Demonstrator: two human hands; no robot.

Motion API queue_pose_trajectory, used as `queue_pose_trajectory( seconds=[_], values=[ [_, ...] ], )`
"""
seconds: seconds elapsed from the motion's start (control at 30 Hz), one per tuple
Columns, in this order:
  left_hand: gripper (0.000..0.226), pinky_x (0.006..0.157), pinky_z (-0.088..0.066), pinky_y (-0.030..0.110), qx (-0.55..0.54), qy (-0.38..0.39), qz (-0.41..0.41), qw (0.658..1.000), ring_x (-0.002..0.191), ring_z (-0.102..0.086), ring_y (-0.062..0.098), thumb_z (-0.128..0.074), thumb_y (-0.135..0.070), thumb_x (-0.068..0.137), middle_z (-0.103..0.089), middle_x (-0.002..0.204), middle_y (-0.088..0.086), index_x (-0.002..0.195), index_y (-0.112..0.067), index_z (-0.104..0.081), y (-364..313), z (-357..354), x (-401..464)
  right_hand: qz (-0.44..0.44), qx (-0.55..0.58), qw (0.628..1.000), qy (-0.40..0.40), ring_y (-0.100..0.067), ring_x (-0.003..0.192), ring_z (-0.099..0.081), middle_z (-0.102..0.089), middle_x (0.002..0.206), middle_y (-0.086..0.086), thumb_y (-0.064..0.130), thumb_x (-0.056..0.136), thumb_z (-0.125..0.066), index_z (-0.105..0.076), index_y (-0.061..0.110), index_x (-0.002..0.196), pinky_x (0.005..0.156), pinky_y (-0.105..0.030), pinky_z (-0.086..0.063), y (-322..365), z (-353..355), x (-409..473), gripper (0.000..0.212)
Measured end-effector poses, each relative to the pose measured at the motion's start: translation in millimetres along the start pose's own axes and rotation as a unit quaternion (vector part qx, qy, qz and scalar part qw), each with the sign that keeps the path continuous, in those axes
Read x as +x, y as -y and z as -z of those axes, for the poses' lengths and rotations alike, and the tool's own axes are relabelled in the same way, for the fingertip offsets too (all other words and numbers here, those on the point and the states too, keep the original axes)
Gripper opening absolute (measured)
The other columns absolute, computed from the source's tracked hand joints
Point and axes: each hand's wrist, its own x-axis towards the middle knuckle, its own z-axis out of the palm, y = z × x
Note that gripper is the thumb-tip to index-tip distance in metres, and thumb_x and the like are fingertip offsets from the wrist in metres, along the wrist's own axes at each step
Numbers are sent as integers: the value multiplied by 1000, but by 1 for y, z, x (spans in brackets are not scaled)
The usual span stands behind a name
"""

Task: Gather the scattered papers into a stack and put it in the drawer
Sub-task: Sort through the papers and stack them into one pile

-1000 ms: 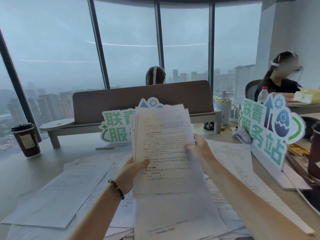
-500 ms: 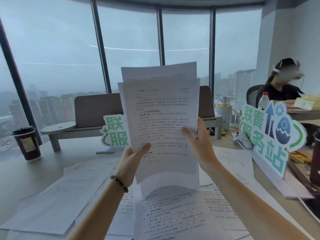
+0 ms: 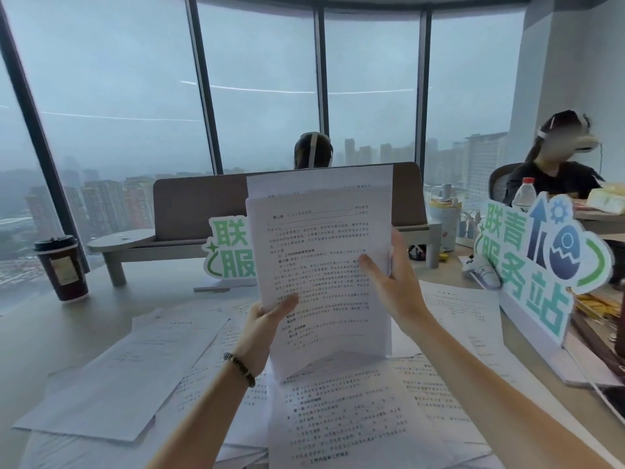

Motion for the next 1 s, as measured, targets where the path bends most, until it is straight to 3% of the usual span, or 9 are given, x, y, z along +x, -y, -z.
queue_pose_trajectory(
  seconds=[0.17,0.23,0.33,0.4,0.5,0.6,0.77,0.9,1.0],
  values=[
    [18,84,-58,46,16,1,-17,1000,98,-72,27,-64,-16,90,-76,105,7,107,-17,-72,-1,-3,-1,143,-58,988,-16,-21,138,-44,-28,157,21,25,93,-65,-4,55,150,109,-57,-40,40,6,38,89],
    [20,84,-58,46,15,5,-20,1000,99,-72,26,-65,-16,89,-75,107,8,109,-16,-71,-2,-3,-2,168,-120,978,-20,-22,138,-42,-26,151,32,23,93,-64,-14,52,151,111,-58,-36,50,6,50,81],
    [23,85,-57,47,11,10,-18,1000,100,-72,27,-66,-18,87,-75,107,8,109,-16,-71,-1,-2,-3,148,-213,965,-22,-15,122,-48,-49,132,10,28,96,-60,-43,35,144,107,-51,-41,51,6,56,51],
    [21,83,-58,43,20,10,-21,1000,99,-72,25,-66,-18,87,-76,106,5,108,-19,-71,-1,-2,-3,146,-197,969,-14,-11,124,-47,-48,135,11,27,95,-62,-41,33,144,110,-46,-40,49,6,54,53],
    [21,85,-57,43,32,15,-27,999,101,-71,24,-65,-17,90,-75,108,5,110,-20,-70,1,-2,-4,66,10,998,13,-10,126,-56,-48,145,15,20,93,-68,-21,43,148,103,-38,-47,39,8,44,76],
    [23,89,-56,48,23,13,-19,999,103,-70,26,-65,-19,89,-75,110,6,112,-20,-70,3,0,-3,-77,89,992,43,-13,104,-69,-68,119,6,20,95,-63,-39,24,140,93,-44,-57,11,9,25,52],
    [29,89,-56,49,29,5,-7,1000,105,-70,26,-62,-26,90,-74,112,6,118,-19,-67,4,-3,-1,-179,21,978,103,-10,112,-61,-63,122,14,28,101,-53,-44,29,130,102,-45,-50,-34,2,-8,30],
    [25,86,-57,50,55,-4,30,998,99,-71,30,-60,-25,94,-75,107,9,114,-11,-68,1,6,7,-197,-48,968,146,-14,115,-59,-62,126,11,25,100,-51,-47,29,131,104,-47,-47,-31,7,0,31],
    [24,84,-57,50,68,-30,98,992,95,-71,34,-57,-24,97,-75,105,13,110,-9,-68,6,20,18,-231,-200,939,159,-25,123,-55,-58,136,-3,42,102,-42,-44,26,141,106,-44,-42,-38,10,1,42]
  ],
)
